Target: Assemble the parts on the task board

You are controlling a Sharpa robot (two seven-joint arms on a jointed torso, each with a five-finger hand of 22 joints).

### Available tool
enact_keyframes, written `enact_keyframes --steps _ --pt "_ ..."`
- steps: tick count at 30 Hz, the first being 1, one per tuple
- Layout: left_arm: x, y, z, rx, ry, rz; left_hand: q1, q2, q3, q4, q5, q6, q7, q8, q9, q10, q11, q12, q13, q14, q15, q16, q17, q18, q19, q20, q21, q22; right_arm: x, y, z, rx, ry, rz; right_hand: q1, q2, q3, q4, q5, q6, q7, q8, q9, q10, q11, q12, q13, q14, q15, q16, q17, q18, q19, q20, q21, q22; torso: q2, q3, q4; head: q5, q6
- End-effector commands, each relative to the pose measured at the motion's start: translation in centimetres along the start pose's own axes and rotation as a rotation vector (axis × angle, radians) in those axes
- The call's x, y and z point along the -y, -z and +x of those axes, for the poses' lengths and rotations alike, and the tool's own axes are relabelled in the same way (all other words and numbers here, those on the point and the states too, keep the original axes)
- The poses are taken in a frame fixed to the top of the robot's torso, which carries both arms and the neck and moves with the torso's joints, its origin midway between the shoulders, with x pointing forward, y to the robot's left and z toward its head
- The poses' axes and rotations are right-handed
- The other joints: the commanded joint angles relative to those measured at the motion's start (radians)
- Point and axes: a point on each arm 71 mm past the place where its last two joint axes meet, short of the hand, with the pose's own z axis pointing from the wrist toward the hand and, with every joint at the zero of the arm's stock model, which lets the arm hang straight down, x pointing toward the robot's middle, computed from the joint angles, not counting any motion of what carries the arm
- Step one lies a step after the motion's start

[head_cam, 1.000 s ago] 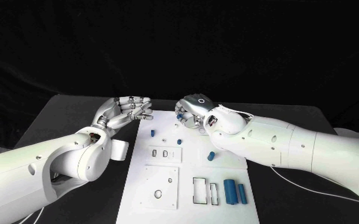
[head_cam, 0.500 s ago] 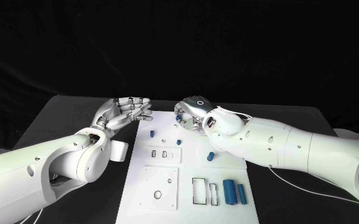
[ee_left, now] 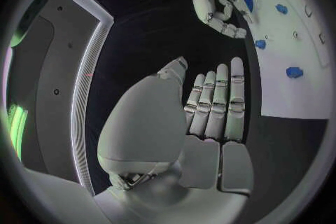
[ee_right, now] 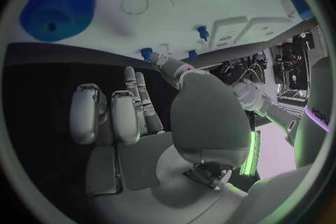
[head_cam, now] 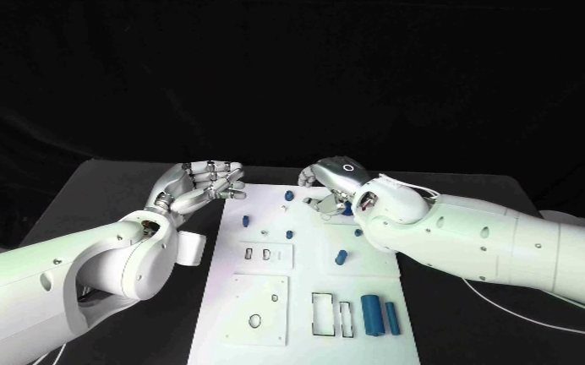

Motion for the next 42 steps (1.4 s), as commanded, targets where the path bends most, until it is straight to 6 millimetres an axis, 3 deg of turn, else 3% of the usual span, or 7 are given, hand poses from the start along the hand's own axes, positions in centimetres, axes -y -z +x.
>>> enact_keyframes --steps 1,5,7,10,12,18,42 --pt "0.1 0.0 0.1 -0.019 0.005 0.004 0.001 -0.006 0.005 -0.003 -0.004 -0.007 0.001 -0.007 -0.001 -0.006 -0.001 -0.005 -0.002 -0.006 -0.002 -0.004 0.001 0.009 -0.001 0.001 0.004 0.001 1.3 1.1 -1.2 0.006 -0.073 0.050 0.004 -0.004 -0.005 0.004 0.013 0.009 -0.002 -0.006 0.003 0.042 -0.005 0.020 0.009 0.028 -0.003 0.011 0.015 0.007 0.017 -0.002 0.014 0.018 -0.008 0.0032 -0.0098 -0.002 0.002" --pt "0.1 0.0 0.1 -0.020 0.006 0.002 0.001 -0.006 0.005 -0.003 -0.004 -0.008 0.001 -0.007 -0.001 -0.007 -0.001 -0.005 -0.002 -0.006 -0.001 -0.004 0.002 0.009 -0.001 0.001 0.004 0.001 4.0 2.9 -2.3 -0.051 -0.175 0.145 -0.014 -0.036 -0.022 0.018 0.103 -0.001 0.005 -0.022 0.002 0.145 -0.017 0.070 0.039 0.037 -0.013 0.032 0.046 -0.004 0.048 -0.013 0.044 0.064 -0.012 0.0041 -0.0148 -0.005 0.003" --pt "0.1 0.0 0.1 -0.021 0.007 0.001 0.001 -0.006 0.005 -0.003 -0.004 -0.008 0.001 -0.007 -0.001 -0.007 -0.001 -0.005 -0.002 -0.006 -0.001 -0.004 0.002 0.009 -0.001 0.001 0.004 0.001 5.2 3.7 -2.6 -0.087 -0.214 0.187 -0.022 -0.060 -0.082 0.021 0.152 -0.028 -0.011 -0.029 0.008 0.250 -0.039 0.161 0.106 0.041 -0.031 0.043 0.063 -0.011 0.071 -0.025 0.067 0.098 -0.014 0.0049 -0.0173 -0.005 0.002" --pt "0.1 0.0 0.1 -0.022 0.007 0.000 0.001 -0.006 0.005 -0.003 -0.004 -0.008 0.001 -0.007 -0.001 -0.007 -0.001 -0.005 -0.002 -0.006 -0.001 -0.004 0.002 0.009 -0.001 0.001 0.004 0.001 6.4 4.5 -2.7 -0.124 -0.252 0.232 0.022 -0.011 -0.201 0.041 0.188 -0.062 -0.031 0.005 0.050 0.131 -0.055 0.372 0.354 0.045 -0.048 0.057 0.080 -0.018 0.087 -0.048 0.083 0.125 -0.014 0.0071 -0.0199 -0.003 0.001" --pt "0.1 0.0 0.1 -0.022 0.007 -0.001 0.002 -0.006 0.006 -0.004 -0.004 -0.008 0.000 -0.007 -0.001 -0.008 -0.001 -0.005 -0.002 -0.006 -0.001 -0.005 0.002 0.009 -0.001 0.001 0.004 0.002 6.9 4.9 -2.7 -0.141 -0.264 0.251 0.015 -0.021 -0.217 0.046 0.173 -0.067 -0.022 0.006 0.052 0.157 -0.052 0.410 0.383 0.046 -0.045 0.060 0.087 -0.018 0.089 -0.046 0.084 0.128 -0.014 0.0094 -0.0210 0.000 -0.001" --pt "0.1 -0.1 0.2 -0.027 0.009 0.002 0.009 -0.002 0.011 -0.008 -0.002 -0.008 -0.001 -0.007 -0.001 -0.010 -0.001 -0.004 -0.001 -0.007 -0.002 -0.006 0.004 0.010 -0.002 0.001 0.007 0.003 7.9 5.4 -2.5 -0.175 -0.252 0.280 0.039 -0.008 -0.282 0.104 0.169 -0.095 -0.016 0.049 0.088 0.207 -0.043 1.000 0.966 0.072 -0.034 0.130 0.232 -0.031 0.125 -0.034 0.120 0.187 -0.014 0.0099 -0.0208 -0.003 -0.003" --pt "0.0 -0.2 0.2 -0.027 0.009 0.001 0.010 -0.002 0.012 -0.008 -0.002 -0.008 -0.001 -0.008 -0.001 -0.010 -0.001 -0.004 -0.001 -0.007 -0.002 -0.006 0.005 0.010 -0.003 0.001 0.007 0.003 7.4 4.2 0.2 -0.216 -0.236 0.284 0.065 0.003 -0.293 0.135 0.167 -0.104 -0.012 0.064 0.096 0.258 -0.038 1.148 1.109 0.080 -0.029 0.152 0.281 -0.039 0.146 -0.029 0.141 0.218 -0.012 0.0100 -0.0173 -0.001 -0.017"
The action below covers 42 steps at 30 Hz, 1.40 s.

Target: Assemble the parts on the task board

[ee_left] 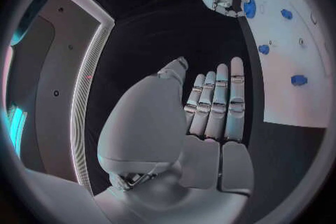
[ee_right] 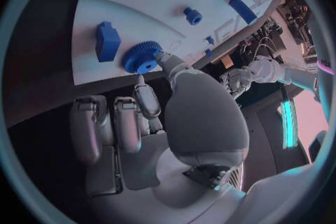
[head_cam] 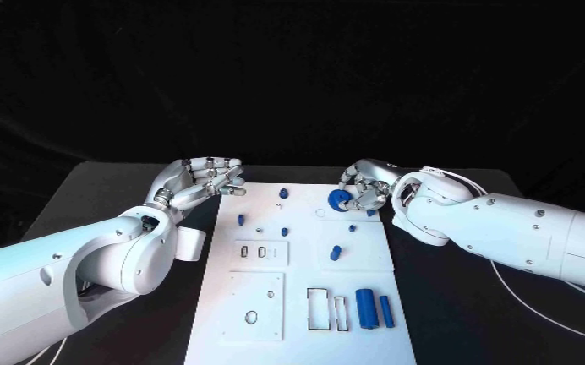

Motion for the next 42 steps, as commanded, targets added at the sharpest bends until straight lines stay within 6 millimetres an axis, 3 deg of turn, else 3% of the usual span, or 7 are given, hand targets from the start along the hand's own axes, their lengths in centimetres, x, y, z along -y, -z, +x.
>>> enact_keyframes --steps 1,14,17,23,28,35,42 --pt "0.1 -0.1 0.3 -0.021 0.007 0.008 0.010 -0.002 0.005 -0.001 -0.002 -0.008 -0.001 -0.003 -0.001 -0.007 0.002 -0.004 0.000 -0.007 -0.002 -0.006 0.002 0.010 -0.003 0.001 0.003 0.001 0.1 -0.1 0.2 -0.016 0.008 0.005 0.012 0.004 0.002 0.009 -0.004 -0.005 0.002 0.005 0.002 0.007 0.000 0.007 0.005 0.080 0.007 0.007 0.127 -0.007 0.045 0.009 0.006 0.181 -0.001 -0.0011 0.0003 0.000 -0.003" --pt "0.1 -0.1 0.2 -0.020 0.006 0.004 0.010 -0.002 0.005 -0.002 -0.003 -0.009 -0.001 -0.003 -0.001 -0.008 0.002 -0.004 0.000 -0.007 -0.002 -0.007 0.003 0.010 -0.003 0.001 0.004 0.002 0.2 -0.2 0.5 -0.041 0.008 0.013 0.026 0.010 0.022 0.014 0.000 0.011 0.000 0.013 0.003 0.024 -0.001 0.045 0.041 0.081 0.006 0.011 0.135 -0.008 0.049 0.009 0.011 0.188 -0.001 -0.0016 0.0000 0.000 -0.007" --pt "0.0 -0.1 0.2 -0.021 0.006 0.002 0.010 -0.002 0.005 -0.002 -0.003 -0.009 -0.001 -0.003 -0.001 -0.008 0.002 -0.004 0.000 -0.007 -0.002 -0.007 0.003 0.010 -0.003 0.001 0.004 0.002 0.1 -0.3 0.6 -0.040 0.022 0.011 0.048 0.019 0.059 0.009 -0.041 0.027 -0.001 0.016 0.000 0.032 -0.003 0.063 0.058 0.082 0.005 0.013 0.141 -0.010 0.053 0.008 0.014 0.194 -0.001 -0.0020 0.0008 -0.002 -0.007" --pt "0.0 -0.1 0.2 -0.021 0.006 0.001 0.010 -0.002 0.006 -0.002 -0.003 -0.009 -0.001 -0.003 -0.001 -0.008 0.003 -0.004 0.000 -0.007 -0.001 -0.008 0.003 0.010 -0.004 0.001 0.005 0.002 0.0 -0.3 0.8 -0.030 0.062 0.005 0.057 0.019 0.102 0.006 -0.052 0.053 -0.006 0.017 -0.006 0.056 -0.007 0.099 0.093 0.083 0.003 0.016 0.148 -0.013 0.061 0.006 0.023 0.206 -0.001 -0.0021 0.0021 -0.003 -0.011" --pt "0.0 -0.1 0.1 -0.021 0.006 0.000 0.010 -0.002 0.006 -0.002 -0.003 -0.009 -0.001 -0.003 -0.001 -0.008 0.003 -0.004 0.000 -0.007 -0.001 -0.008 0.003 0.010 -0.004 0.001 0.005 0.002 -0.4 -0.1 0.5 0.040 0.099 -0.020 0.069 0.031 0.179 -0.005 -0.076 0.101 -0.018 0.020 -0.012 0.079 -0.018 0.133 0.125 0.084 -0.007 0.018 0.152 -0.017 0.072 -0.002 0.034 0.221 -0.001 -0.0021 0.0020 -0.002 -0.011" --pt "0.0 -0.2 0.1 -0.020 0.006 -0.001 0.010 0.000 0.006 -0.001 -0.003 -0.009 0.000 -0.004 -0.001 -0.009 0.003 -0.004 0.000 -0.007 -0.001 -0.008 0.003 0.010 -0.004 0.001 0.005 0.002 -2.1 0.3 -0.1 0.175 0.135 -0.107 0.051 0.015 0.233 -0.017 -0.031 0.136 -0.029 0.021 -0.009 0.094 -0.027 0.151 0.143 0.085 -0.015 0.019 0.156 -0.023 0.088 -0.010 0.050 0.242 -0.003 -0.0019 0.0029 -0.001 -0.004" --pt "-0.1 -0.2 0.0 -0.017 0.004 -0.001 0.010 0.000 0.006 -0.001 -0.003 -0.009 0.000 -0.004 -0.001 -0.009 0.003 -0.004 0.000 -0.007 -0.001 -0.008 0.003 0.010 -0.004 0.001 0.005 0.002 -6.1 0.9 -0.3 0.237 0.149 -0.219 0.039 0.009 0.247 -0.021 -0.017 0.145 -0.032 0.021 -0.007 0.099 -0.029 0.156 0.149 0.085 -0.017 0.019 0.156 -0.029 0.104 -0.012 0.066 0.262 -0.004 -0.0037 0.0021 0.002 0.001"
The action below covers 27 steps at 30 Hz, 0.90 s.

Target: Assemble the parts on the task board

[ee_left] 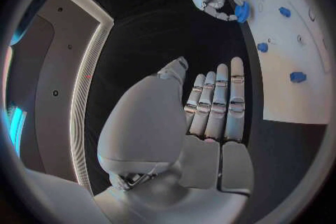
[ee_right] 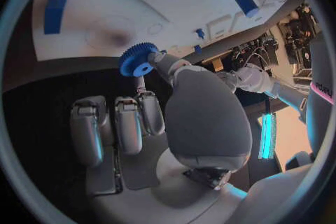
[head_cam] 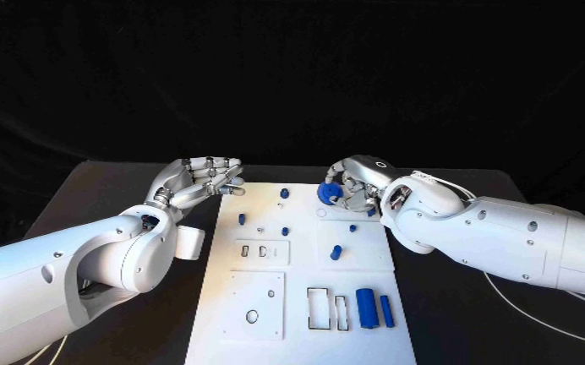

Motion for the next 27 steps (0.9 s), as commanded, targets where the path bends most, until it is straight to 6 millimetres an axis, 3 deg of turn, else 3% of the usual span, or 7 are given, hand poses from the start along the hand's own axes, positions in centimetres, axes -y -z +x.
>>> enact_keyframes --steps 1,9,14,22,24,27 --pt "0.1 -0.1 0.3 -0.020 0.006 0.008 0.010 0.000 0.006 -0.002 -0.003 -0.009 0.000 -0.004 -0.002 -0.005 -0.001 -0.004 0.000 -0.007 -0.001 -0.004 0.001 0.010 -0.004 0.001 0.005 0.001 -2.6 -0.2 -0.6 0.088 0.052 -0.083 -0.021 0.000 0.007 0.000 0.004 0.060 -0.034 0.008 0.009 0.005 0.001 0.008 0.089 0.081 -0.007 0.005 0.157 -0.014 0.105 -0.005 0.005 0.263 0.000 -0.0012 -0.0005 0.002 0.004" --pt "0.1 -0.2 0.5 -0.023 0.007 0.009 0.011 0.000 0.007 -0.002 -0.003 -0.009 -0.001 -0.004 -0.002 -0.006 -0.001 -0.004 0.000 -0.007 -0.001 -0.004 0.001 0.010 -0.004 0.001 0.006 0.002 -6.2 -1.6 0.2 0.086 0.061 -0.152 -0.033 -0.005 0.012 0.002 -0.005 0.061 -0.034 0.005 0.010 0.005 0.000 0.006 0.088 0.080 -0.007 0.004 0.153 -0.014 0.105 -0.006 0.005 0.263 0.004 -0.0043 0.0062 0.005 0.003" --pt "0.1 -0.2 0.6 -0.025 0.008 0.009 0.011 0.000 0.007 -0.002 -0.004 -0.009 -0.001 -0.004 -0.002 -0.006 -0.001 -0.004 0.000 -0.008 -0.001 -0.004 0.001 0.010 -0.004 0.001 0.006 0.002 -7.4 -2.6 1.2 0.076 0.066 -0.167 -0.036 -0.006 0.012 0.002 -0.008 0.060 -0.034 0.004 0.010 0.004 0.000 0.004 0.086 0.080 -0.007 0.004 0.153 -0.014 0.105 -0.006 0.005 0.263 0.005 -0.0023 0.0050 0.006 0.005" --pt "0.1 -0.3 0.7 -0.026 0.009 0.010 0.011 0.000 0.007 -0.002 -0.004 -0.009 -0.001 -0.004 -0.002 -0.006 -0.001 -0.004 0.000 -0.008 -0.001 -0.004 0.001 0.010 -0.004 0.001 0.006 0.002 -8.6 -3.6 2.8 0.038 0.071 -0.181 -0.045 -0.009 0.015 0.004 -0.015 0.059 -0.033 0.000 0.010 0.003 0.001 0.004 0.086 0.080 -0.007 0.004 0.153 -0.014 0.105 -0.006 0.005 0.263 0.006 -0.0033 0.0062 0.008 0.000" --pt "0.1 -0.3 0.7 -0.027 0.009 0.010 0.011 0.000 0.007 -0.002 -0.004 -0.009 -0.001 -0.004 -0.002 -0.006 -0.001 -0.004 0.000 -0.008 -0.001 -0.004 0.001 0.010 -0.004 0.001 0.006 0.002 -8.7 -3.8 3.3 0.026 0.072 -0.179 -0.045 -0.009 0.015 0.004 -0.015 0.059 -0.033 0.000 0.010 0.003 0.001 0.004 0.086 0.080 -0.007 0.004 0.153 -0.014 0.105 -0.006 0.005 0.263 0.006 -0.0047 0.0080 0.006 -0.001" --pt "0.1 -0.3 0.7 -0.027 0.009 0.010 0.011 0.001 0.008 -0.002 -0.004 -0.010 -0.001 -0.004 -0.002 -0.007 -0.001 -0.004 0.000 -0.008 -0.001 -0.005 0.002 0.009 -0.005 0.001 0.006 0.002 -8.6 -3.9 3.7 0.010 0.074 -0.174 -0.049 -0.011 0.016 0.004 -0.020 0.058 -0.033 -0.001 0.011 0.003 0.001 0.002 0.085 0.080 -0.006 0.004 0.151 -0.014 0.105 -0.006 0.005 0.263 0.006 -0.0036 0.0076 0.001 0.000"
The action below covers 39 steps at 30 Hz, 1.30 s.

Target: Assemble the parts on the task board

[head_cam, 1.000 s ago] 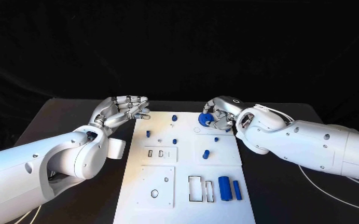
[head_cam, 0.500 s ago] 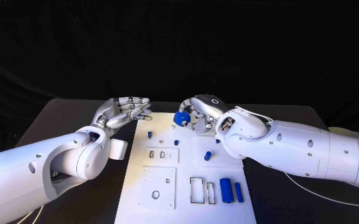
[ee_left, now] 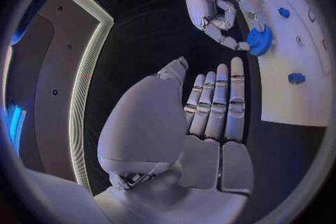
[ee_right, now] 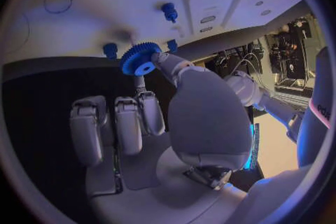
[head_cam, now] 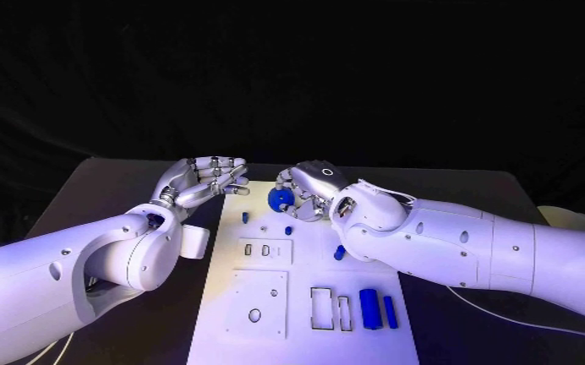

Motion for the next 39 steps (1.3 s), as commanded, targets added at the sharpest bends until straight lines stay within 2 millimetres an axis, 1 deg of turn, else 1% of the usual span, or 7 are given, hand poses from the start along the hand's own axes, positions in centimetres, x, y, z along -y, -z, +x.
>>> enact_keyframes --steps 1,21,27,30,33,37,39 --pt "0.2 -0.1 0.3 -0.018 0.005 0.010 0.011 0.001 0.005 0.001 -0.004 -0.006 0.003 -0.004 -0.002 -0.007 -0.001 -0.004 0.000 -0.008 -0.001 -0.005 0.001 0.009 -0.005 0.001 0.006 0.001 0.1 -0.1 0.6 -0.034 0.024 0.002 -0.007 0.002 0.007 0.001 -0.005 0.051 -0.035 -0.002 0.010 0.002 0.002 -0.005 0.085 0.080 -0.006 0.003 0.151 -0.014 0.105 -0.006 0.005 0.263 0.000 0.0002 0.0005 -0.006 0.001" --pt "0.2 0.0 0.2 -0.016 0.004 0.009 0.012 0.001 0.006 0.000 -0.004 -0.006 0.003 -0.004 -0.002 -0.007 -0.001 -0.003 0.000 -0.008 -0.001 -0.005 0.001 0.009 -0.005 0.001 0.006 0.001 1.3 -0.4 1.5 -0.075 0.044 0.042 -0.018 -0.003 0.008 0.002 -0.015 0.044 -0.033 -0.010 0.009 -0.003 0.004 -0.012 0.079 0.080 -0.005 0.003 0.151 -0.014 0.105 -0.005 0.005 0.263 0.000 0.0006 -0.0008 -0.003 -0.005" --pt "0.2 0.0 0.1 -0.016 0.004 0.009 0.013 0.001 0.007 -0.001 -0.004 -0.006 0.003 -0.005 -0.002 -0.008 -0.001 -0.003 0.000 -0.009 -0.001 -0.006 0.002 0.009 -0.006 0.001 0.007 0.002 1.3 -0.5 1.6 -0.078 0.045 0.042 -0.051 -0.021 -0.002 0.014 -0.087 -0.014 -0.012 -0.057 -0.003 -0.021 0.021 -0.036 0.061 0.079 0.009 0.003 0.149 -0.013 0.102 0.004 0.002 0.259 0.000 0.0005 -0.0005 -0.004 -0.005" --pt "0.2 0.0 0.1 -0.015 0.004 0.008 0.013 0.001 0.007 -0.001 -0.004 -0.006 0.003 -0.005 -0.002 -0.008 -0.001 -0.003 0.000 -0.009 -0.001 -0.006 0.002 0.009 -0.006 0.001 0.007 0.002 1.2 -0.6 1.7 -0.092 0.041 0.037 -0.094 -0.031 -0.060 0.047 -0.105 -0.064 0.003 -0.097 -0.018 -0.031 0.037 -0.046 0.053 0.080 0.023 0.004 0.152 -0.012 0.100 0.018 0.001 0.257 -0.001 0.0001 -0.0005 -0.003 -0.005" --pt "0.2 0.0 0.1 -0.015 0.004 0.008 0.013 0.001 0.007 -0.001 -0.004 -0.006 0.003 -0.005 -0.002 -0.008 -0.001 -0.003 0.000 -0.009 -0.001 -0.006 0.002 0.009 -0.006 0.001 0.007 0.002 1.2 -0.6 1.9 -0.116 0.036 0.036 -0.124 0.003 -0.200 0.117 -0.080 -0.068 0.010 -0.117 -0.028 -0.035 0.044 -0.048 0.053 0.080 0.032 0.006 0.156 -0.012 0.100 0.029 0.000 0.257 -0.001 0.0002 -0.0005 -0.003 -0.004" --pt "0.2 0.0 0.1 -0.014 0.003 0.007 0.013 0.001 0.007 -0.001 -0.004 -0.006 0.003 -0.005 -0.002 -0.008 -0.001 -0.003 0.000 -0.009 -0.001 -0.006 0.002 0.009 -0.006 0.001 0.007 0.002 1.3 -0.5 2.2 -0.156 0.036 0.039 -0.164 0.038 -0.264 0.186 -0.051 -0.053 0.008 -0.119 -0.030 -0.035 0.044 -0.046 0.054 0.082 0.031 0.008 0.163 -0.012 0.100 0.030 0.000 0.257 -0.001 -0.0001 -0.0009 -0.003 -0.004" --pt "0.2 0.0 0.1 -0.013 0.003 0.006 0.013 0.001 0.007 -0.001 -0.004 -0.006 0.003 -0.005 -0.002 -0.008 -0.001 -0.003 0.000 -0.009 -0.001 -0.006 0.002 0.009 -0.006 0.001 0.007 0.002 1.4 -0.5 2.3 -0.166 0.035 0.041 -0.173 0.049 -0.268 0.188 -0.044 -0.051 0.007 -0.119 -0.030 -0.034 0.043 -0.045 0.056 0.082 0.031 0.009 0.164 -0.012 0.101 0.030 0.001 0.258 0.000 0.0000 -0.0013 -0.002 -0.004"
